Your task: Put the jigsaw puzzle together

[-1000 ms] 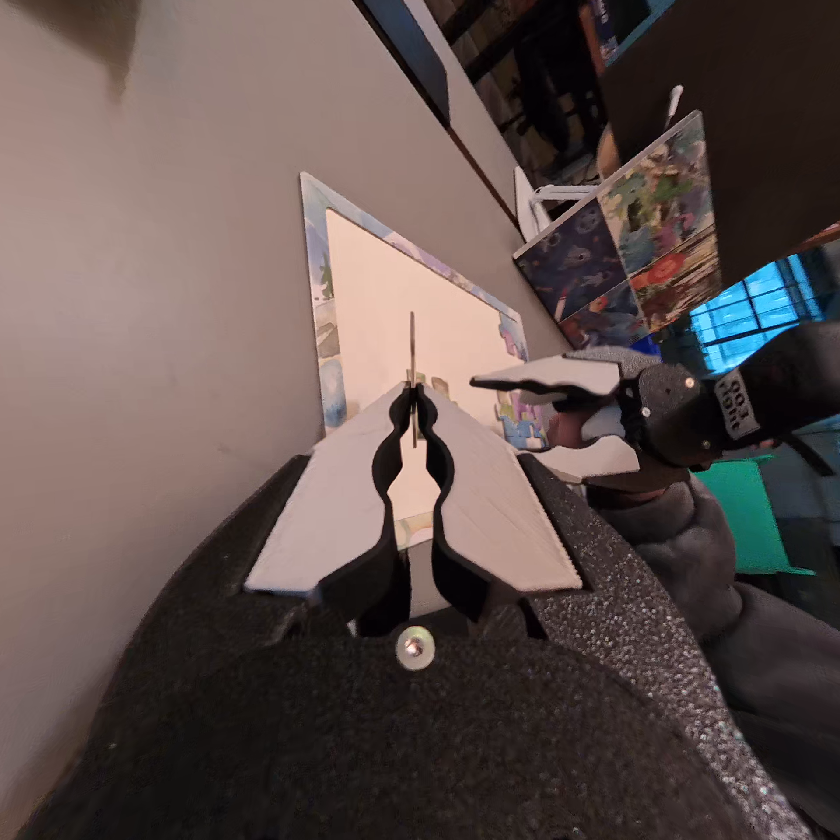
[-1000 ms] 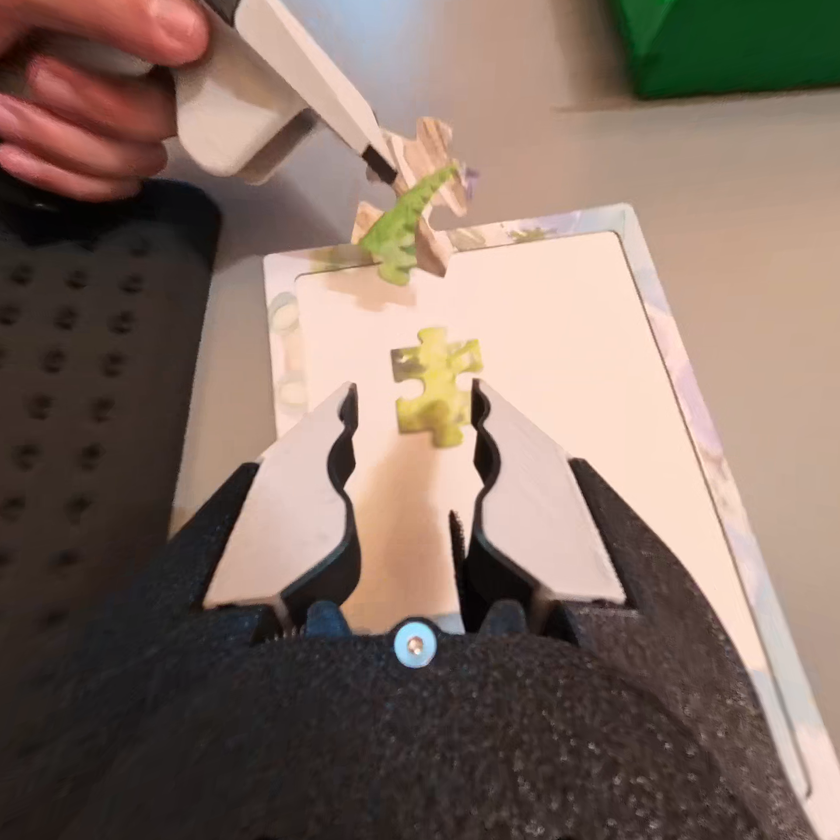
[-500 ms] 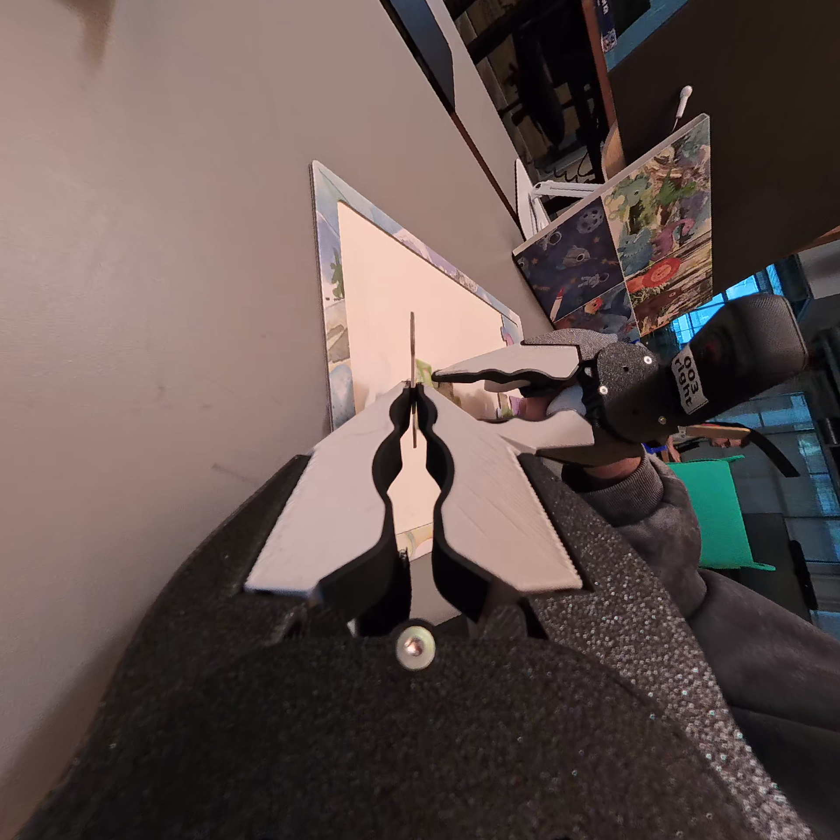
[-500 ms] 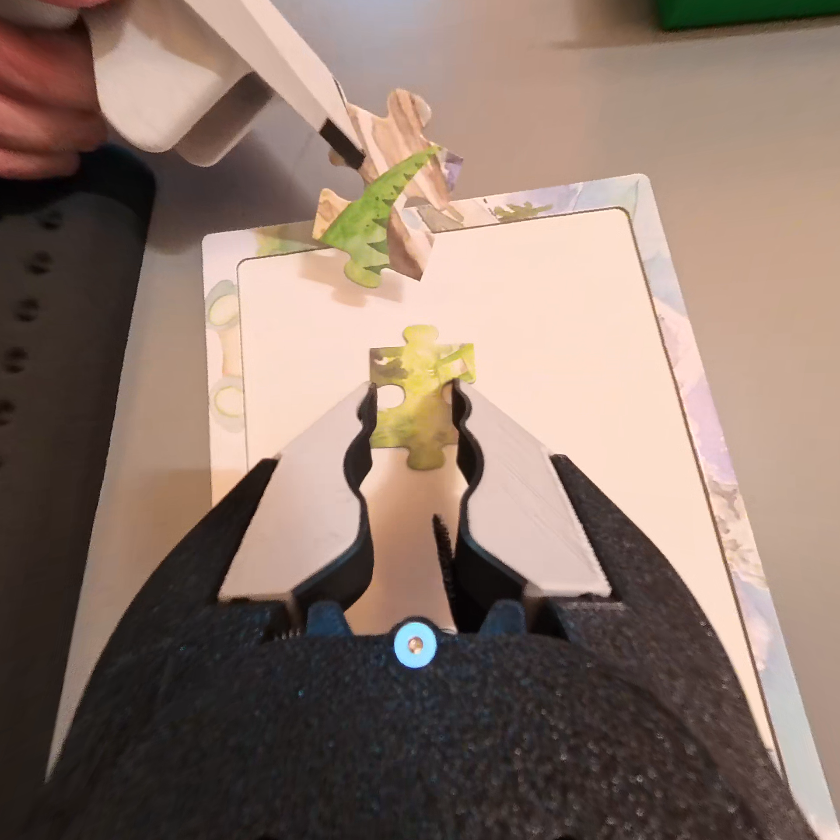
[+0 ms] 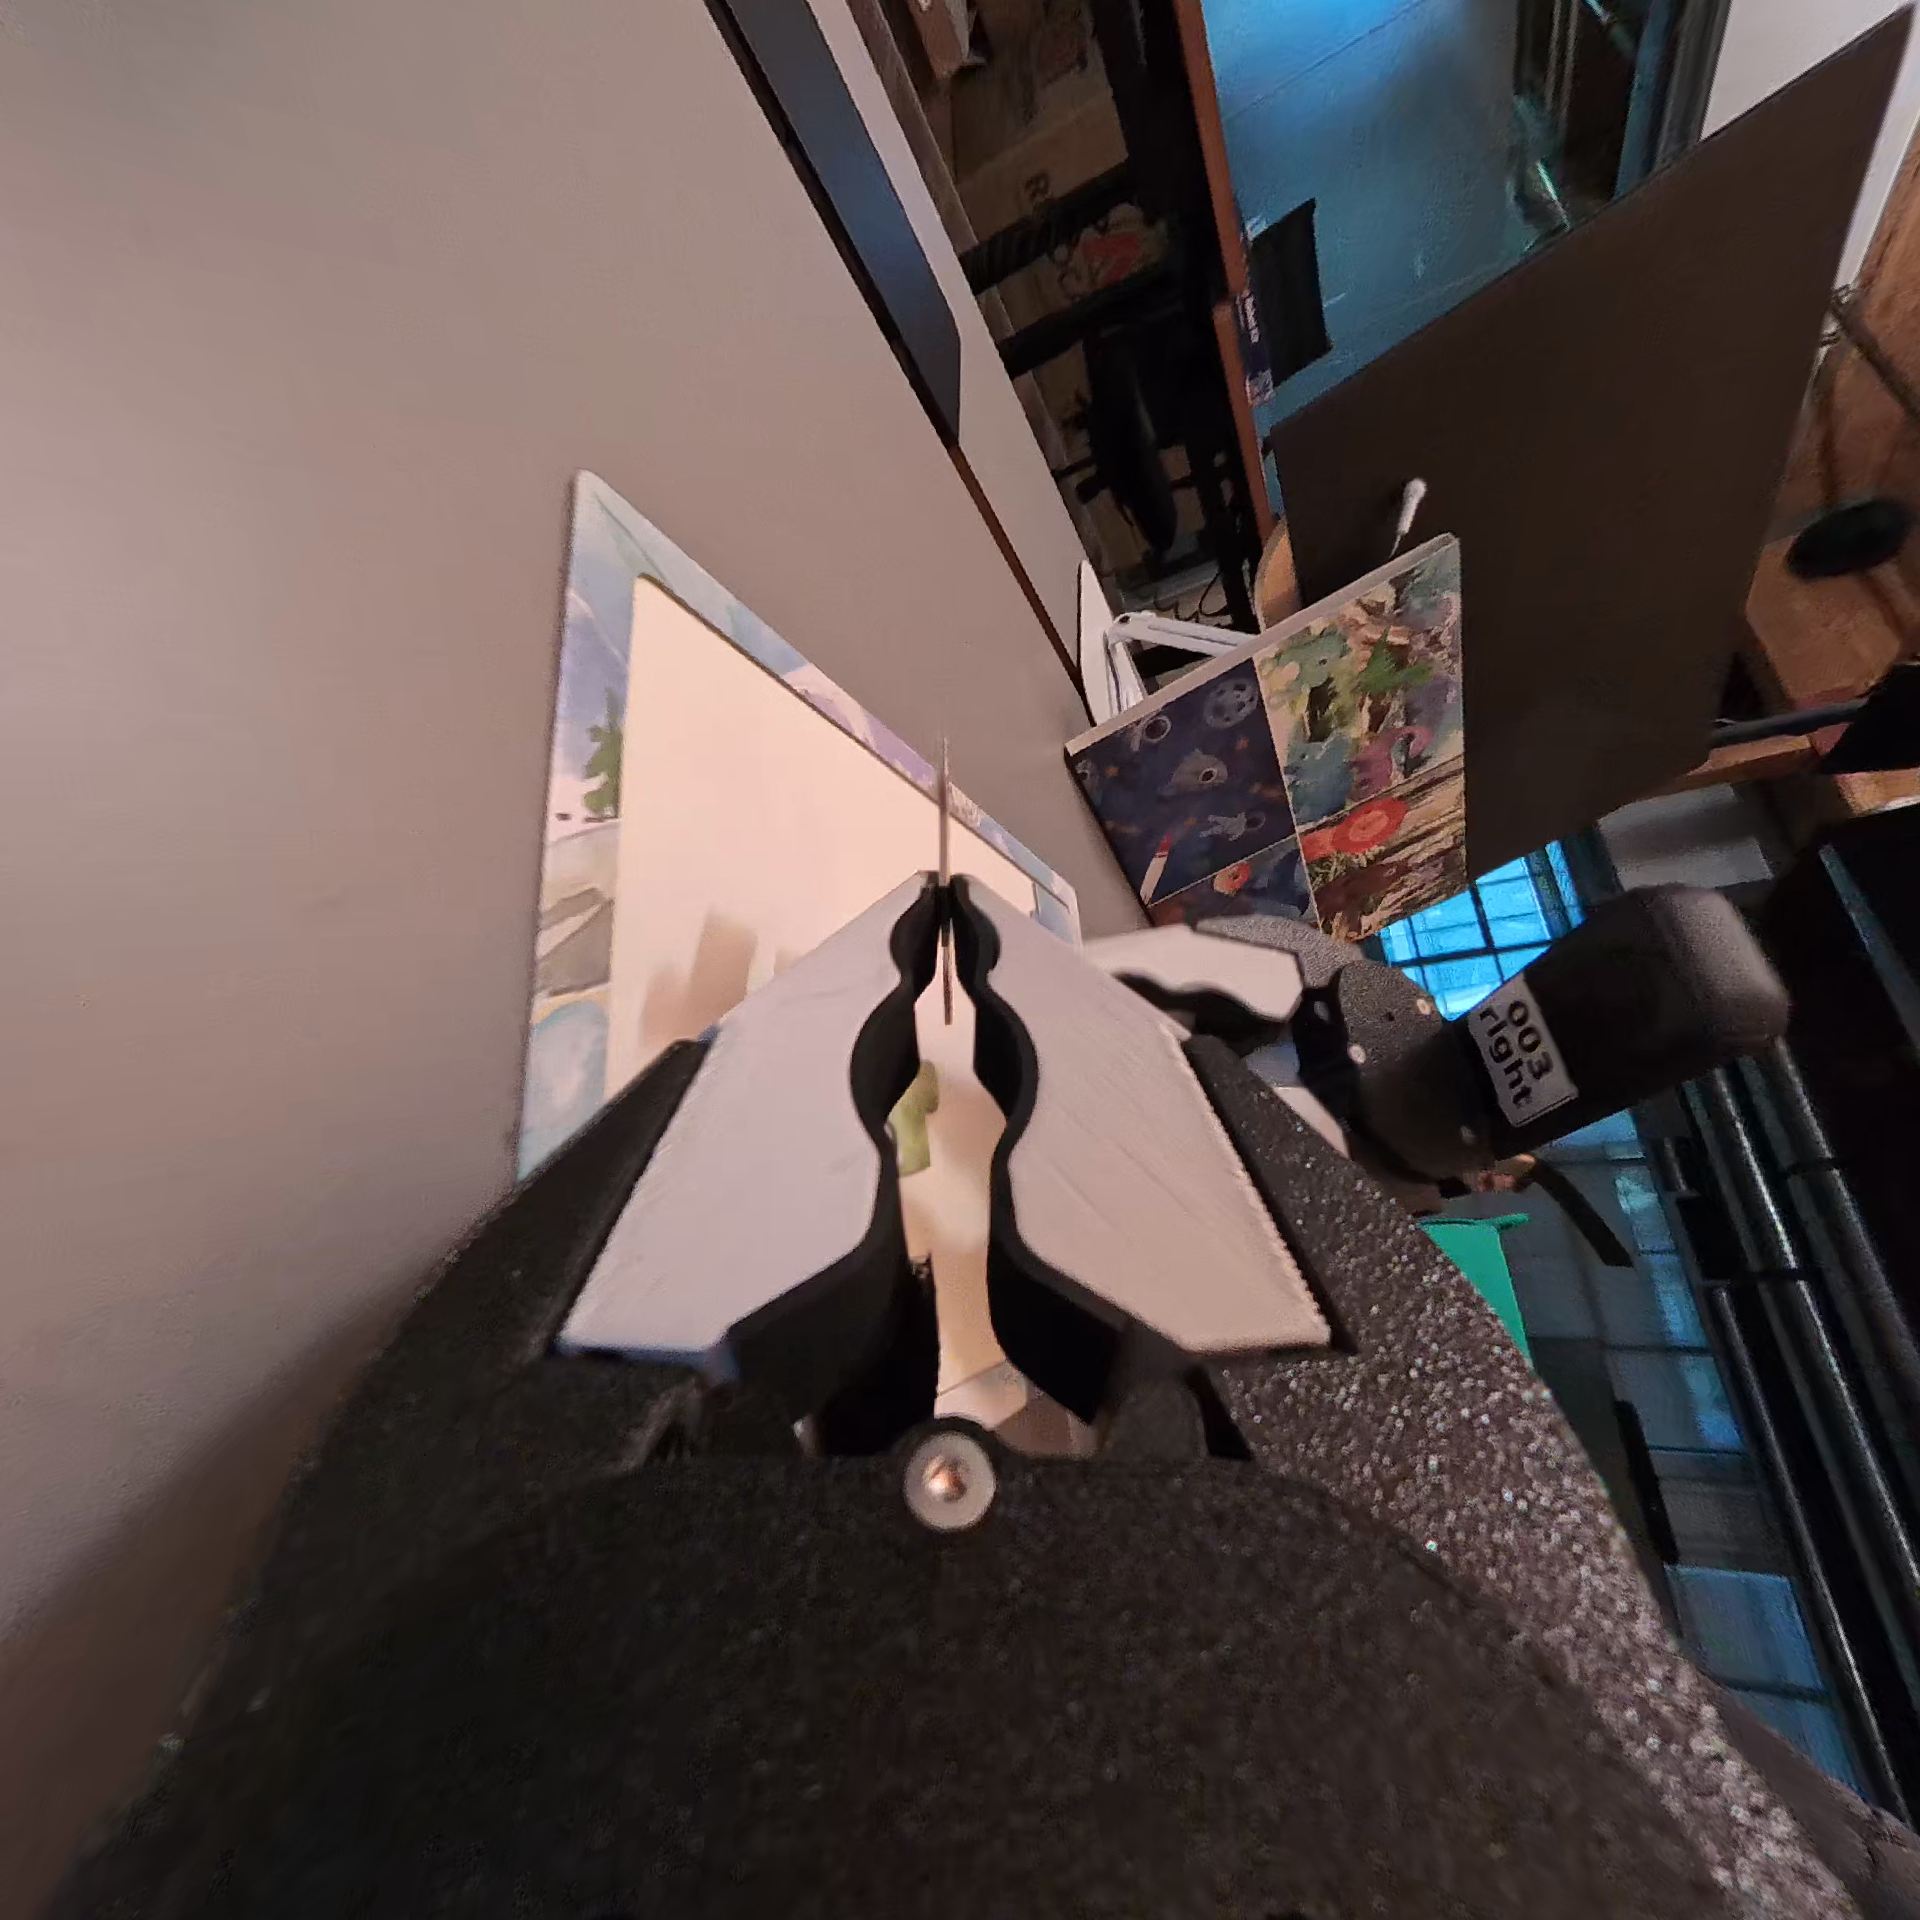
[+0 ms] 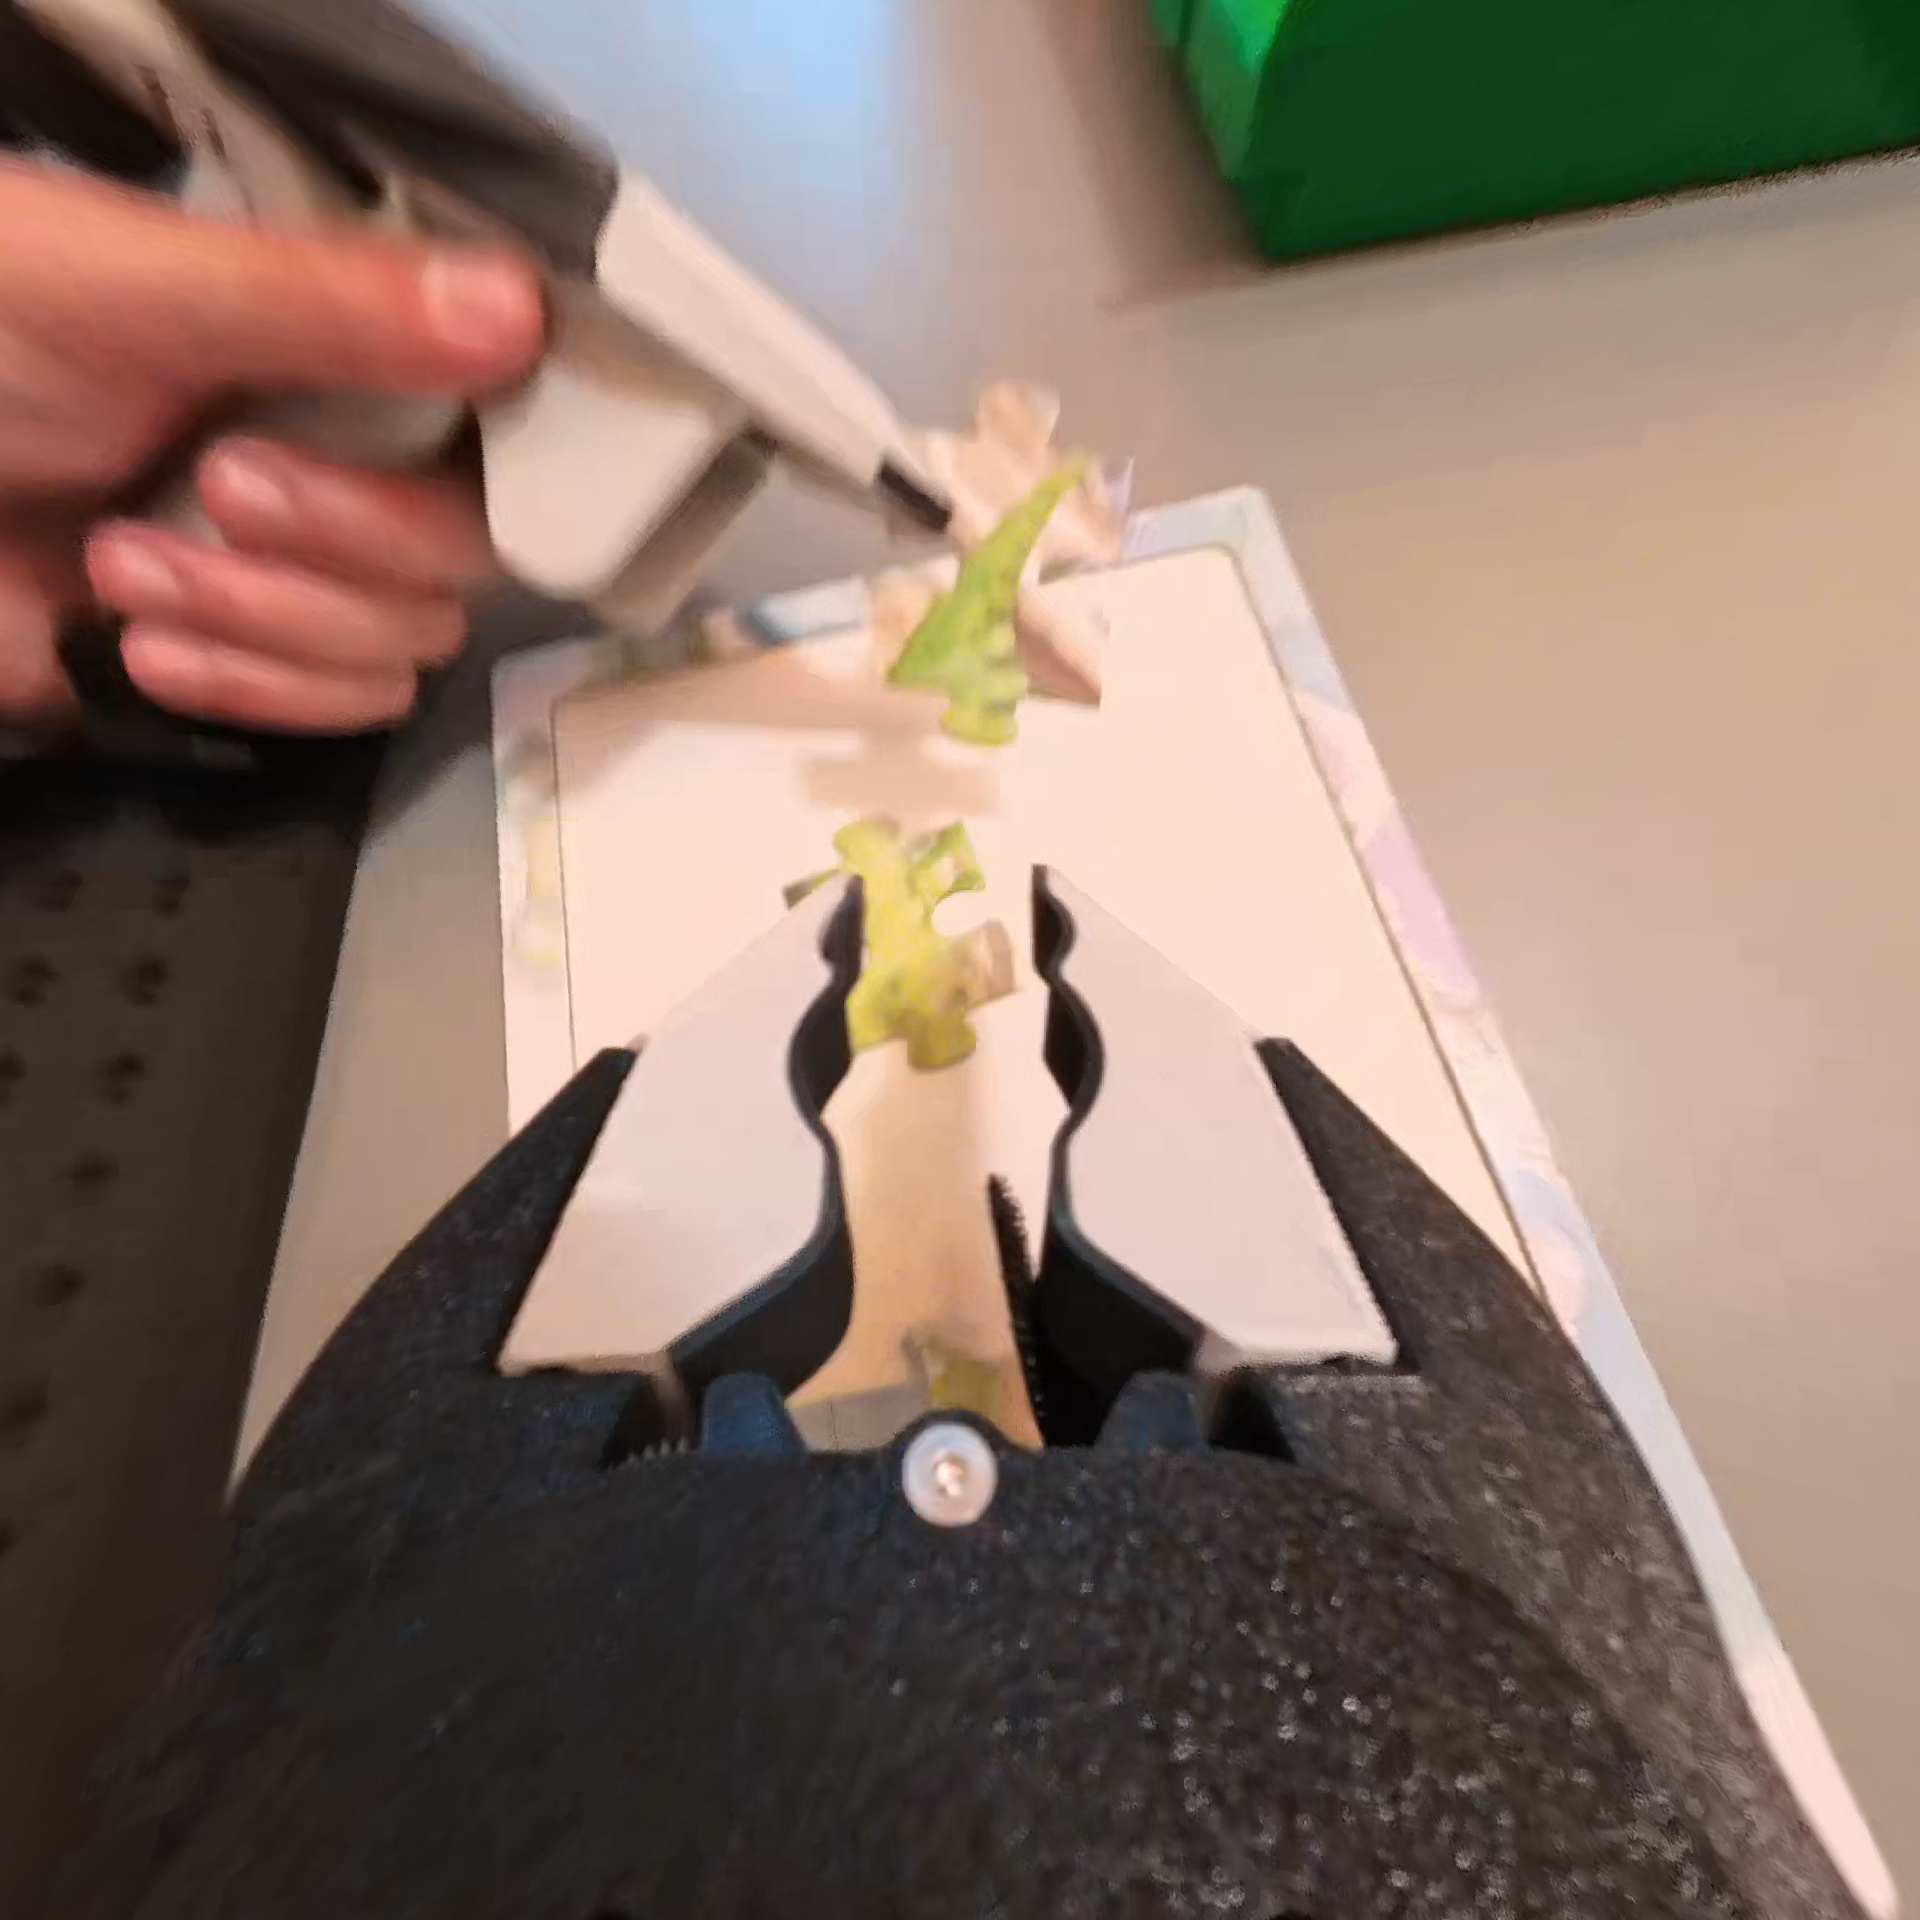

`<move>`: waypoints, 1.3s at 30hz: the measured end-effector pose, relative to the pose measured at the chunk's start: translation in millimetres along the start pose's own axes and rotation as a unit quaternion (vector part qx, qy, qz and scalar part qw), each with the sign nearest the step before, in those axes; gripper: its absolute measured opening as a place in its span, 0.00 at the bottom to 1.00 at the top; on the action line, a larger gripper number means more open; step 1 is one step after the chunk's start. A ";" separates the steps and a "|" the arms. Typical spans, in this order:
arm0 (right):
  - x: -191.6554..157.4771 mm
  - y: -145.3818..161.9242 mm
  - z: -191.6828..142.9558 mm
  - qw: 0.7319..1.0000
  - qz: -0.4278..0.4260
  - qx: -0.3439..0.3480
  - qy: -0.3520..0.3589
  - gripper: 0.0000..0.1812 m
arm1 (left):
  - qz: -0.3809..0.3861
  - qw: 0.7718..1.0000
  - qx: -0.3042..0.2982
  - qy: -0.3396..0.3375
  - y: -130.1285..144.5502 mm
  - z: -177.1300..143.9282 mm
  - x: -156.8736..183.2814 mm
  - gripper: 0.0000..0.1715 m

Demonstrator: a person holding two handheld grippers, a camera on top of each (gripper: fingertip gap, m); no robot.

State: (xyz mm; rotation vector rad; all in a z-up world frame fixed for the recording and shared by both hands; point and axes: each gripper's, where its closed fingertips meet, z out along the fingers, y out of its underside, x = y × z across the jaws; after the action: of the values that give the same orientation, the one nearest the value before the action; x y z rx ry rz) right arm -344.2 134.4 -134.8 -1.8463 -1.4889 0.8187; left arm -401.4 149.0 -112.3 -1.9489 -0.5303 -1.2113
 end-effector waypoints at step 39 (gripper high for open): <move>14.2 7.7 -51.1 0.981 0.168 0.049 0.085 0.18 | 0.050 0.986 -0.157 -0.005 4.8 14.5 -25.8 0.01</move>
State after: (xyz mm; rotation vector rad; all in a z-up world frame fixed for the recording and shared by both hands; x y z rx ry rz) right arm -297.1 142.7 -110.6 -2.0657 -1.0275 0.8478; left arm -401.8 158.6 -140.7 -2.2163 -0.2528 -1.2829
